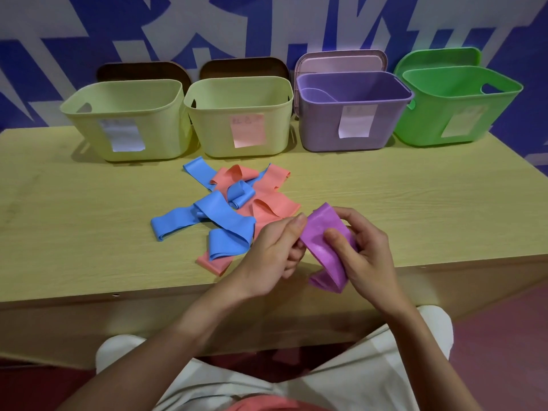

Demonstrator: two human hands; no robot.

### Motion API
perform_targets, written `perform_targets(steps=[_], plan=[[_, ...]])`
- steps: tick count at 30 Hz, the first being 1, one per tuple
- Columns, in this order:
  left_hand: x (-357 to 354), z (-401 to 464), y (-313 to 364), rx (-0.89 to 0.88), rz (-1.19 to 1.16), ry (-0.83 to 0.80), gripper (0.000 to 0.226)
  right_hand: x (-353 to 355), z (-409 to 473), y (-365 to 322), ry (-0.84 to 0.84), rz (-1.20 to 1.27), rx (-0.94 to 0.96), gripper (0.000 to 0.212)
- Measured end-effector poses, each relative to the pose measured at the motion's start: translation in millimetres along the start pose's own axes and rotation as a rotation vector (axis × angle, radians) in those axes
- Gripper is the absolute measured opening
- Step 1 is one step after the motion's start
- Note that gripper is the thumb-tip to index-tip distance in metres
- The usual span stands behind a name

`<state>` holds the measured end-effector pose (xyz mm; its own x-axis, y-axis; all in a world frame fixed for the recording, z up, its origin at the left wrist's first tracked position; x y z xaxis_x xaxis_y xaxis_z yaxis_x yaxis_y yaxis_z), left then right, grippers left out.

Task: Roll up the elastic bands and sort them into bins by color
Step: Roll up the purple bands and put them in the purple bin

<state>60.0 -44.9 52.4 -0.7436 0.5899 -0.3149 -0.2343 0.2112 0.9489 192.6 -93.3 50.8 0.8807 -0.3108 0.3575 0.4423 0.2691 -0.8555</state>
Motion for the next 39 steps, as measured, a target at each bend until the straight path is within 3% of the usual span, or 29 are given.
perform_targets(steps=[8, 12, 19, 23, 27, 32, 36, 39], plan=[[-4.0, -0.7, -0.3, 0.109, -0.386, -0.12, 0.041, 3.2, 1.7, -2.4, 0.005, 0.056, -0.024, 0.029], [-5.1, 0.0, 1.0, 0.209, -0.458, -0.143, 0.043, 4.2, 6.7, -6.4, -0.004, 0.104, 0.012, 0.011], [-1.6, 3.9, 4.8, 0.073, -0.052, -0.021, 0.045, 4.4, 9.0, -3.8, 0.062, 0.082, -0.024, 0.004], [0.0, -1.4, 0.4, -0.09, 0.144, -0.033, 0.032, 1.9, 9.7, -1.1, 0.058, 0.065, -0.032, 0.01], [2.4, -2.2, -4.1, -0.169, 0.317, 0.018, 0.034, 0.3, 12.3, 2.1, 0.052, 0.001, -0.02, 0.015], [-3.7, -4.0, -3.7, -0.077, -0.056, 0.017, 0.036, -0.3, 15.4, 4.8, 0.041, 0.012, -0.031, 0.002], [-5.0, -2.3, -2.6, 0.045, -0.297, -0.004, 0.044, -1.4, 13.5, 4.2, 0.028, 0.054, -0.042, 0.019], [-5.3, -2.3, -2.9, 0.152, -0.409, -0.048, 0.041, -0.7, 15.4, 1.0, 0.045, 0.016, -0.015, 0.016]])
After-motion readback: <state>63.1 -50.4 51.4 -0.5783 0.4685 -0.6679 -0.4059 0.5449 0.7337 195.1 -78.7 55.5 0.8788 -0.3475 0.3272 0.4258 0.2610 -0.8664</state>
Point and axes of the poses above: each hand's wrist, its own z-axis towards the middle knuckle, its own x-axis out of the back of the hand, y = z × x, the point moved 3 cm from there along z, towards the middle knuckle, and after that the axes turned 15 degrees about -z, right-handed, at the moved point
